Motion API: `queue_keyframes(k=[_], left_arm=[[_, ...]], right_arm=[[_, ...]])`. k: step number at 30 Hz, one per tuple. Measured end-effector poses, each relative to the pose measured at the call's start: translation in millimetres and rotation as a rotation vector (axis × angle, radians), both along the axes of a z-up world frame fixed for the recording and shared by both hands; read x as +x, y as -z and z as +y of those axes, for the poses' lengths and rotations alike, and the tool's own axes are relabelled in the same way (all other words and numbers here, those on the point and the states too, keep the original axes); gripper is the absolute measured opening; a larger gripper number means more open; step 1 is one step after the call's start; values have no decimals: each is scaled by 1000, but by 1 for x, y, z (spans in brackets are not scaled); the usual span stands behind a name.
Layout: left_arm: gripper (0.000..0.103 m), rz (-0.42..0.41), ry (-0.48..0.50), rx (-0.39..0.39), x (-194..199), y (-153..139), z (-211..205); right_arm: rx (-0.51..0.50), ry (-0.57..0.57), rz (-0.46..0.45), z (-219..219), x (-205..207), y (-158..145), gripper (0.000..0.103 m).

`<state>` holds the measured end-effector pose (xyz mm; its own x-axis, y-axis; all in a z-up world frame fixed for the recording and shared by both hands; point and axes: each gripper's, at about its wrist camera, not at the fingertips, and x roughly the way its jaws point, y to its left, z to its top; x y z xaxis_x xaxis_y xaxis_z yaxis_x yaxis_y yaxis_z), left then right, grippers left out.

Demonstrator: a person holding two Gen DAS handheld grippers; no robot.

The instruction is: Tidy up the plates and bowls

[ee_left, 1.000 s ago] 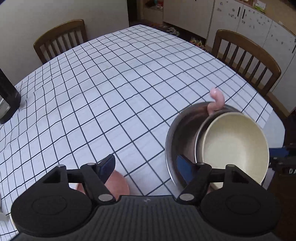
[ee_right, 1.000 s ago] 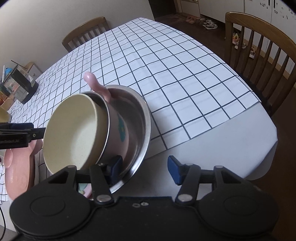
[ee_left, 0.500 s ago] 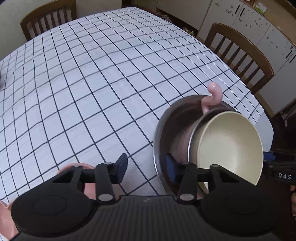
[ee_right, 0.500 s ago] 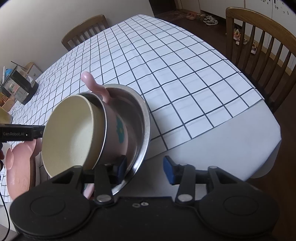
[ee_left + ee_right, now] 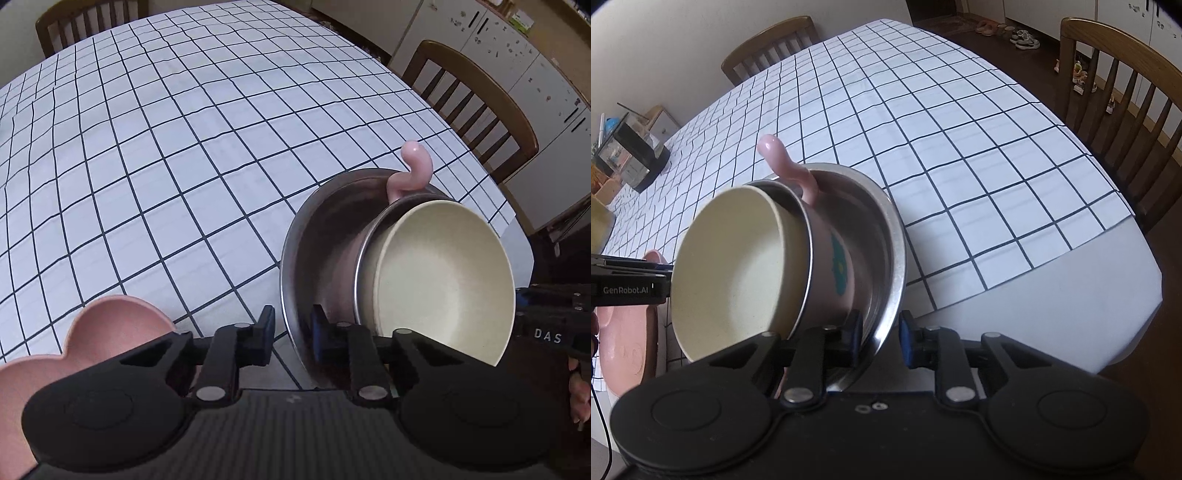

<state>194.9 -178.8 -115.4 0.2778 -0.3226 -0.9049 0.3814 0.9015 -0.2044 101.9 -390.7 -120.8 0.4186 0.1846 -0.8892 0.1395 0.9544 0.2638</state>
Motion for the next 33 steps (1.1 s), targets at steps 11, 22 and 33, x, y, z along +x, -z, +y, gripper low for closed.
queue_keyframes(k=[11,22,33], left_arm=[[13,-30,-28,13,-9,-6,-1],[13,-75,-86,-32,-33,-37,22],[13,-159,-198,-31,-63,-85,76]], right_arm=[[-18,-19,4,3,1,-2,16],[-14,-71,-47,10,-7,-30,16],[24,-165,-110,49,-5,-73,16]])
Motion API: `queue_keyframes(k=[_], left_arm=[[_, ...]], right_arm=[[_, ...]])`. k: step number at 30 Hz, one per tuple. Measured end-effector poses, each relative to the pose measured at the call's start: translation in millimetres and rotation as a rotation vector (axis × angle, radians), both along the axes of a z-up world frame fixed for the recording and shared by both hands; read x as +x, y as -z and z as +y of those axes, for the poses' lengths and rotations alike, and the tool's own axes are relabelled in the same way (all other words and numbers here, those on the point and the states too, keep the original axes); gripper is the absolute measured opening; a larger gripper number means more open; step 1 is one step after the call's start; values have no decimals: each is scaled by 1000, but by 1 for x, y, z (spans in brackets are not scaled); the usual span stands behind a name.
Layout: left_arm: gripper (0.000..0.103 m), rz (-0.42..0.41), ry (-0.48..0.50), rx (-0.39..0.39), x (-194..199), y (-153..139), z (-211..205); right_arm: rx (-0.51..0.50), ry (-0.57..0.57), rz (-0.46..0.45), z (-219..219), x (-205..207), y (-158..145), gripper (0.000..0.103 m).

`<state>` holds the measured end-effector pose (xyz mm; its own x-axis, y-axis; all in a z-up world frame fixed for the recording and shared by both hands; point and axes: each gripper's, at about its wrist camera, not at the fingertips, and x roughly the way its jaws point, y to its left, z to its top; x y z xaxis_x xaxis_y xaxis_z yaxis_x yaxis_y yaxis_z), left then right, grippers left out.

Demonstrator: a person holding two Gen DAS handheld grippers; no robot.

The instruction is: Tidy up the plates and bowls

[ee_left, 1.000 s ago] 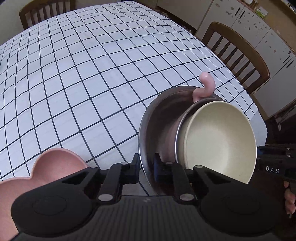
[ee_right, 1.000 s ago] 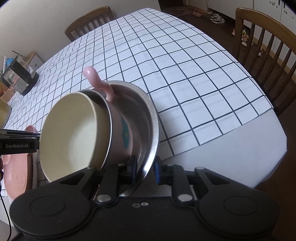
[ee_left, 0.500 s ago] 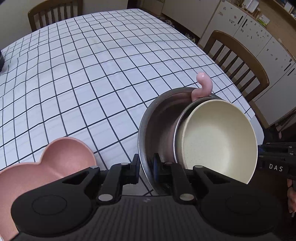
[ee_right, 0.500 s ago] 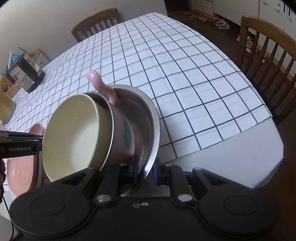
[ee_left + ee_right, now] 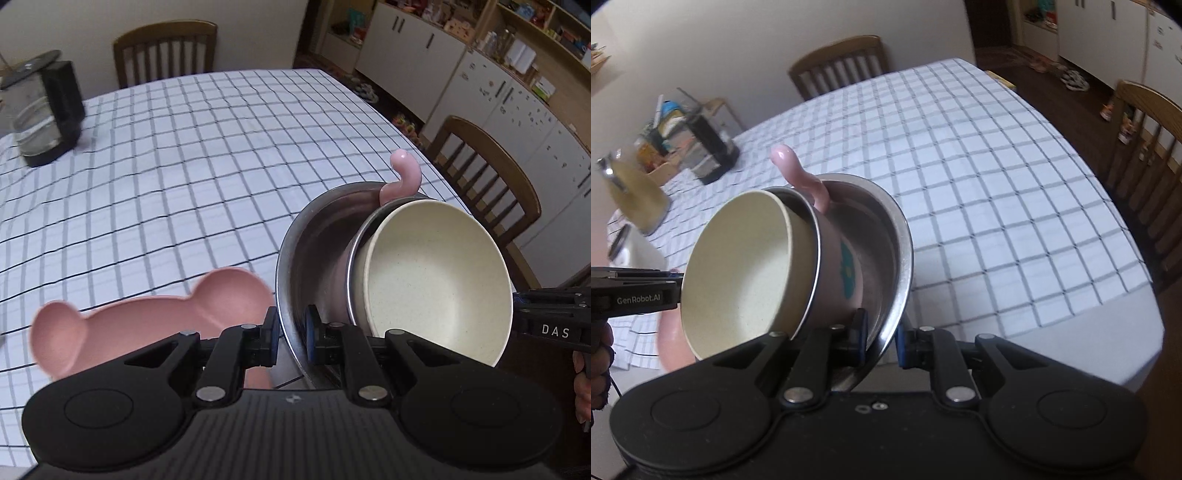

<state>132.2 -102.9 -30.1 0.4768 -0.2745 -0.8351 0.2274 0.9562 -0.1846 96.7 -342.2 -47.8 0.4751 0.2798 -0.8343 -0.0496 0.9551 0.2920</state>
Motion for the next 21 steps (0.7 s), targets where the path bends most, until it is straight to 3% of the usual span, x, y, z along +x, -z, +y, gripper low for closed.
queue_keyframes(k=[9,21], left_arm=[[13,-34,-150,19,-29,-17,62],[13,-18,-341,61,-61,-7,135]], right_arm=[[38,-141,-38,58,13,-13,16],[60,-342,-27,142,33,4,16]])
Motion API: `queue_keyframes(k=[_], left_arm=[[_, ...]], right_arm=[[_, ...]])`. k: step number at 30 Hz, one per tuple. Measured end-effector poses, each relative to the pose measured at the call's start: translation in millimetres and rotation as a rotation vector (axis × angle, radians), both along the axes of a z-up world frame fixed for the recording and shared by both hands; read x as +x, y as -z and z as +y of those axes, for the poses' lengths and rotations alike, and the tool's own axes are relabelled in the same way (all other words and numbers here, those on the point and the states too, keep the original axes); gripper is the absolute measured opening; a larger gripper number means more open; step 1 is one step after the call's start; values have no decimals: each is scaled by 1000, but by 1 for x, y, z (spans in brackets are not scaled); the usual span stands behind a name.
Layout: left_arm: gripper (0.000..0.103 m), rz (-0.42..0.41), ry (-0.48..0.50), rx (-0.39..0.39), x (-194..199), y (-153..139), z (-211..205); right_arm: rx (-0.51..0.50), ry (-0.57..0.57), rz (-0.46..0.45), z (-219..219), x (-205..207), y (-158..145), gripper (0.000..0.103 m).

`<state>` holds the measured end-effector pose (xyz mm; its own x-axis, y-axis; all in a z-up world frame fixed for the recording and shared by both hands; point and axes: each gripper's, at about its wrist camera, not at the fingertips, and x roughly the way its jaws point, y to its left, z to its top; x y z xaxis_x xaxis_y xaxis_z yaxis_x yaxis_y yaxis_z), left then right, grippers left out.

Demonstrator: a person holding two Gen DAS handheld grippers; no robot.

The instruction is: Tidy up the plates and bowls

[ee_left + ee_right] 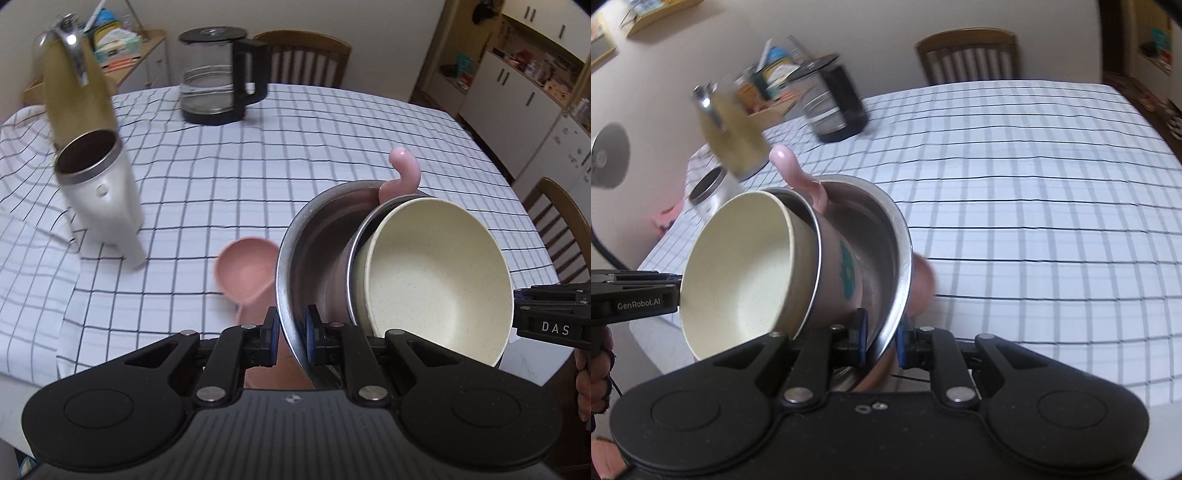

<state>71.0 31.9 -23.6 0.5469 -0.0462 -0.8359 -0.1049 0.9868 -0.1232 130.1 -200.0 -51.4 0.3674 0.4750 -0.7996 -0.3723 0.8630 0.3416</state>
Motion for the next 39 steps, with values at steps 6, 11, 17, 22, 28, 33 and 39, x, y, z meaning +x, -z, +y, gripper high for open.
queue_keyframes(k=[6,11,17,22,28,33,39], left_arm=[[13,19,-44,11,-10,13,14],[13,18,-47,20,-11,22,13],[13,21,-41,30,-11,32,10],[13,35,-44,14,-9,41,12],[13,49,-52,-2,-6,47,15],[13,47,-47,-1,-7,48,16],[13,47,-49,-12,-6,48,17]], right_arm=[[-8,-67,18,28,7,18,16],[-27,-93,23,34,5,27,16],[-65,-105,33,38,7,36,16],[-92,-108,37,40,6,42,16],[-107,-108,42,43,7,46,17],[-113,-108,46,47,8,48,17],[-118,-96,63,49,11,49,18]])
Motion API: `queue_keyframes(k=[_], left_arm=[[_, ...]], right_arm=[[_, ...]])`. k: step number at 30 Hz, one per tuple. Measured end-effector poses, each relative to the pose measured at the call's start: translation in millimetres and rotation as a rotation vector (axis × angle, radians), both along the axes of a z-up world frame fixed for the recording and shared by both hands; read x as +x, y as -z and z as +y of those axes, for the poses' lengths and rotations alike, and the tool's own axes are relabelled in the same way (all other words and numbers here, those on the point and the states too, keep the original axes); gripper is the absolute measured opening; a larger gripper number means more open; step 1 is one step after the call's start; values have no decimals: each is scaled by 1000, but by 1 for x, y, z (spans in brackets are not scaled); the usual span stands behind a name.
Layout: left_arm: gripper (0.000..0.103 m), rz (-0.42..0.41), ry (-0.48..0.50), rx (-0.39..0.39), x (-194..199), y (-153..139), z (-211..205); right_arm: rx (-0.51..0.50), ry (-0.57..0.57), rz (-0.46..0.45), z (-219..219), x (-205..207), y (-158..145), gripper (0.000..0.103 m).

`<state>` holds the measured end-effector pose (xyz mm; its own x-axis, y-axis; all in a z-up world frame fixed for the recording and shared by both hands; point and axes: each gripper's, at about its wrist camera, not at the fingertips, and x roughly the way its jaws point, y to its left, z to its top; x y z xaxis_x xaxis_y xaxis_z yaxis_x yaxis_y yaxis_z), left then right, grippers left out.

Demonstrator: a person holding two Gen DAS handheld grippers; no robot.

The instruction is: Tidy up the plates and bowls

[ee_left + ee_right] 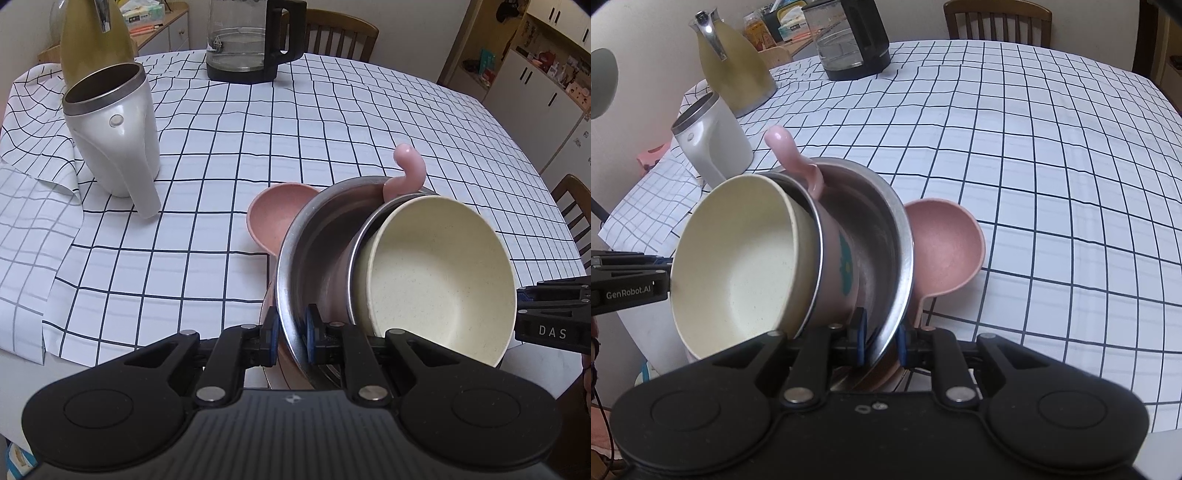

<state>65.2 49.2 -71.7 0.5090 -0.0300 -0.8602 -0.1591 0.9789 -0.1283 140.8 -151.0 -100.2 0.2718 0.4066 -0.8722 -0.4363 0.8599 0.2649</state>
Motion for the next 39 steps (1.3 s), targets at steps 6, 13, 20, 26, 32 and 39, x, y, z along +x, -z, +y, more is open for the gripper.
queue_keyframes(k=[6,13,20,26,32,39], left_arm=[[13,-8,4,11,-1,-1,-1],[13,-33,23,33,-4,-7,0],[13,-42,21,17,-11,-13,5],[14,-92,8,38,-23,-26,5],[15,-145,-17,54,-39,-43,1],[27,-192,-43,78,-64,-60,-14]], right_arm=[[-13,-8,-16,3,-2,-1,24],[-31,-11,-50,3,-7,-5,26],[-28,11,-78,-3,-9,-14,35],[-12,27,-112,-11,-20,-28,40],[31,21,-168,-18,-35,-50,56],[80,-23,-246,-21,-60,-76,68]])
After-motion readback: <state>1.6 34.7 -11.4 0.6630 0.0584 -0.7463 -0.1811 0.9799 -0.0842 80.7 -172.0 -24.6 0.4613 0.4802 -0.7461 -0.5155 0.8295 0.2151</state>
